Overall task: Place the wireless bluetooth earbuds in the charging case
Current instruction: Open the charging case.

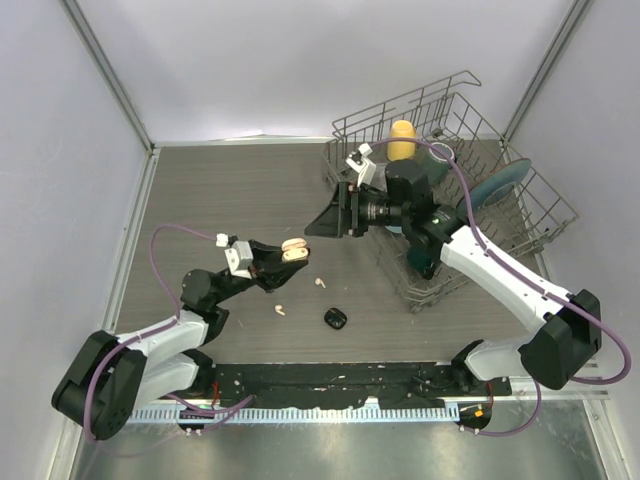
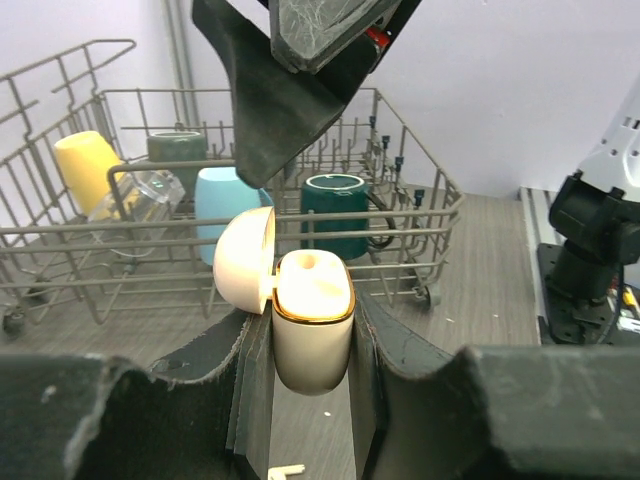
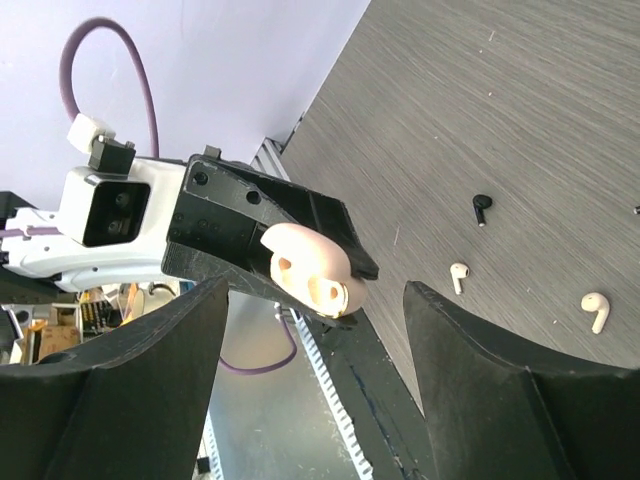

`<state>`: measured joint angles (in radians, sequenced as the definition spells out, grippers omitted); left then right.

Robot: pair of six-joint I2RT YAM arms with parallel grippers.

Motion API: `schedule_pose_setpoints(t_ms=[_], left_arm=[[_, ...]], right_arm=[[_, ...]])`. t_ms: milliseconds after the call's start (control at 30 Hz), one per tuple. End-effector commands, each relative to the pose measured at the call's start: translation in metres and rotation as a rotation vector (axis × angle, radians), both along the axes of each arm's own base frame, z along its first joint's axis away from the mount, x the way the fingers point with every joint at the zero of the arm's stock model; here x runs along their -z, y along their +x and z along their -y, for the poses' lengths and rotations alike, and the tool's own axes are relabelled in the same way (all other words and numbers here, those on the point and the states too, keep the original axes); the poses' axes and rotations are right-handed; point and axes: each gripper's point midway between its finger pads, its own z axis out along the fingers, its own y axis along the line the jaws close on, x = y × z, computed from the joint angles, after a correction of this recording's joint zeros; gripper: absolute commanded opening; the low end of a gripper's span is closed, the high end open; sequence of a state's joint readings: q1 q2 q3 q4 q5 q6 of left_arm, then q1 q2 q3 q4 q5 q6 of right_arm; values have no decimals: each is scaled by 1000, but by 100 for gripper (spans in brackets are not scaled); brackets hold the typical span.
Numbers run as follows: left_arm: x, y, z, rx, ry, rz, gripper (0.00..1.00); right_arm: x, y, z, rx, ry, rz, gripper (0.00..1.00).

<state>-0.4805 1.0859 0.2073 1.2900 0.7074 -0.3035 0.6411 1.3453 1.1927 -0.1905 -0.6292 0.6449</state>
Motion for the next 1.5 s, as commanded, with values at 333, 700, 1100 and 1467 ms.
schedule_pose_setpoints(t_ms=[333, 700, 1100, 1467], left_arm=[[-66, -1, -13, -92, -124, 287, 0], [-74, 3, -7, -67, -129, 299, 0], [-77, 4, -3, -40, -142, 301, 0], [-76, 3, -3, -35, -141, 298, 0]], right_arm=[[-15, -20, -8, -125, 210, -203, 77], [-3, -23, -19, -171, 217, -278, 76], [6, -24, -34, -194, 220, -323, 61], [9, -28, -35, -198, 218, -327, 29]])
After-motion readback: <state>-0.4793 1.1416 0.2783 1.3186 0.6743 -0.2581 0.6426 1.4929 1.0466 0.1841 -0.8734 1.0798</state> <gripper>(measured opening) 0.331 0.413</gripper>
